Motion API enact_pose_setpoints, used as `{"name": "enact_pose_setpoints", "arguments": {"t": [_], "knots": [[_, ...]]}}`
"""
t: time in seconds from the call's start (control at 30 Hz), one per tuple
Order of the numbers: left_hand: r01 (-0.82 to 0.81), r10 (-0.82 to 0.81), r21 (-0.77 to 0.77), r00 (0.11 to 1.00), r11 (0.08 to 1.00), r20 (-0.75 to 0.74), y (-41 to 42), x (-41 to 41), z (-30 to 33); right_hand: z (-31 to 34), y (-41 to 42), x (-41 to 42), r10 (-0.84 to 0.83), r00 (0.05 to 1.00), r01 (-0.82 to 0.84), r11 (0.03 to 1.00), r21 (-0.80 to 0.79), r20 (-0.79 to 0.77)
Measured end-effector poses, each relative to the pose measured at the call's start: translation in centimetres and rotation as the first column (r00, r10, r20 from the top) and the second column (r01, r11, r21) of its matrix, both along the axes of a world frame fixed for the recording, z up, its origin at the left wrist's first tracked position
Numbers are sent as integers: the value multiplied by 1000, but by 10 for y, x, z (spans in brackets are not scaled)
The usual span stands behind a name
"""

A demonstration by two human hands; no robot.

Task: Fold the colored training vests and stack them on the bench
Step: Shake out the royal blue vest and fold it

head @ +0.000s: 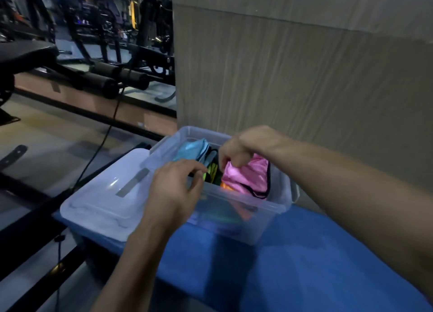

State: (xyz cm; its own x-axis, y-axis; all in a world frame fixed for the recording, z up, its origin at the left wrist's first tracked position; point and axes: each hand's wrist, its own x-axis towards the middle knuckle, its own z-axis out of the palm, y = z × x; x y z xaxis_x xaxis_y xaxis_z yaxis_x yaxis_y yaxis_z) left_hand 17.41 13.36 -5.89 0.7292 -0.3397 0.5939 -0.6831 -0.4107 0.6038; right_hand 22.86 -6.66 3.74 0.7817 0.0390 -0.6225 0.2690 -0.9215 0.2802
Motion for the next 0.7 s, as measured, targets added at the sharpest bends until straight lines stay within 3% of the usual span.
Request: {"name": "enact_pose_setpoints", "arguments": {"t": [0.07,0.13,0.2,0.27,0.33,0.47,0.53,0.7], "knots": [[-3,2,-26,1000,1000,-18,1,4,1,-31,10,2,57,997,-57,998,18,49],[-7,5,-53,999,999,-31,1,6,1,-52,10,-3,92,976,-119,984,132,198],[-20,17,-55,999,998,-43,1,6,1,-60,0,-10,29,930,-134,955,264,367],[-20,18,-41,998,999,-52,0,5,0,-62,-16,-17,-109,899,-79,912,402,425],[-14,13,-18,998,1000,-58,0,3,1,-59,-22,-29,-262,905,89,887,452,335],[-14,15,4,999,1000,-48,0,0,2,-55,-23,-49,-504,864,465,785,409,-16],[-8,9,16,999,1000,-47,-1,-1,0,-59,-20,-50,-510,859,477,772,420,-39],[-15,16,33,999,999,-29,-4,2,-3,-81,-11,-38,-405,914,385,885,262,22]]}}
